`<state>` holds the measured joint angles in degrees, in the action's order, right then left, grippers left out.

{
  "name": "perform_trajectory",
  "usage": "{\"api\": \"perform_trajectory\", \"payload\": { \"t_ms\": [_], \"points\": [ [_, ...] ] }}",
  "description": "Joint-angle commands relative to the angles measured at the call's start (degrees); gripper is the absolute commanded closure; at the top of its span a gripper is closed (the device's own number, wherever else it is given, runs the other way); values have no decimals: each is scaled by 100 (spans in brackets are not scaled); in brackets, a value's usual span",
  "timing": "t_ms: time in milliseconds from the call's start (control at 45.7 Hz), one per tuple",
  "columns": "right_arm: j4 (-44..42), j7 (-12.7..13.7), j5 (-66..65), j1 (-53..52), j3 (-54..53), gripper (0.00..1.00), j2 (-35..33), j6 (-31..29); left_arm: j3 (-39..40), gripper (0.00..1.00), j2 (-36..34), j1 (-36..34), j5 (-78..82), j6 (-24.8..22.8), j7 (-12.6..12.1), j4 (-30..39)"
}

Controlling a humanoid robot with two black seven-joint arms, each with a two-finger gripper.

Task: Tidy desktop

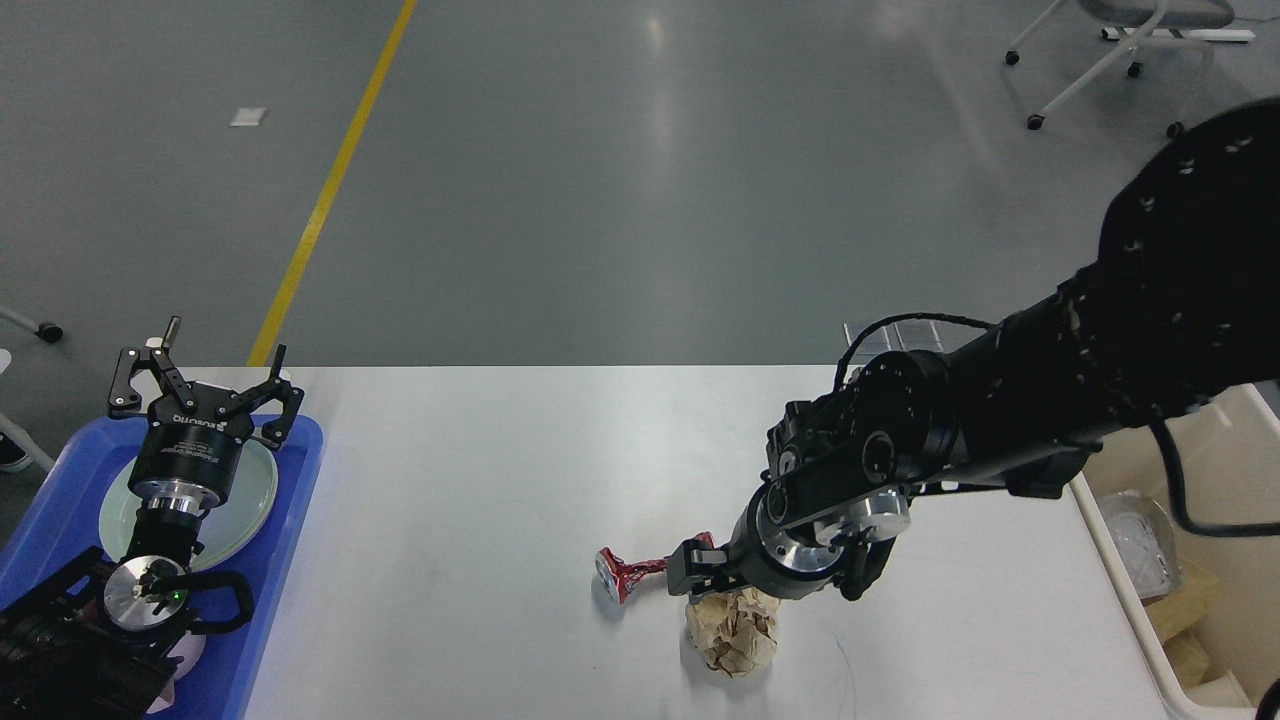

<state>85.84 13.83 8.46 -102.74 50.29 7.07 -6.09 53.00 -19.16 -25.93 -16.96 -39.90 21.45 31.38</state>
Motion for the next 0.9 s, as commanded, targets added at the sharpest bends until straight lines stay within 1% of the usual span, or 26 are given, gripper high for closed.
{"api": "perform_trajectory", "payload": {
  "t_ms": [0,241,656,700,722,788,875],
  "points": [
    [-673,6,-37,754,-133,0,48,12,0,2,0,0,0,0,-1,0],
    [-2106,41,-81,2055,95,0,329,3,0,2,0,0,0,0,-1,0],
    [-2581,32,-98,2654,218,0,497,12,0,2,0,0,0,0,-1,0],
    [-2581,32,-116,2663,218,11,497,12,0,2,0,0,0,0,-1,0],
    [-2573,32,-125,2663,218,20,505,12,0,2,0,0,0,0,-1,0],
    [-2546,41,-151,2663,227,54,505,-6,0,2,0,0,0,0,-1,0],
    [-2546,50,-151,2663,236,71,488,-15,0,2,0,0,0,0,-1,0]
  ]
}}
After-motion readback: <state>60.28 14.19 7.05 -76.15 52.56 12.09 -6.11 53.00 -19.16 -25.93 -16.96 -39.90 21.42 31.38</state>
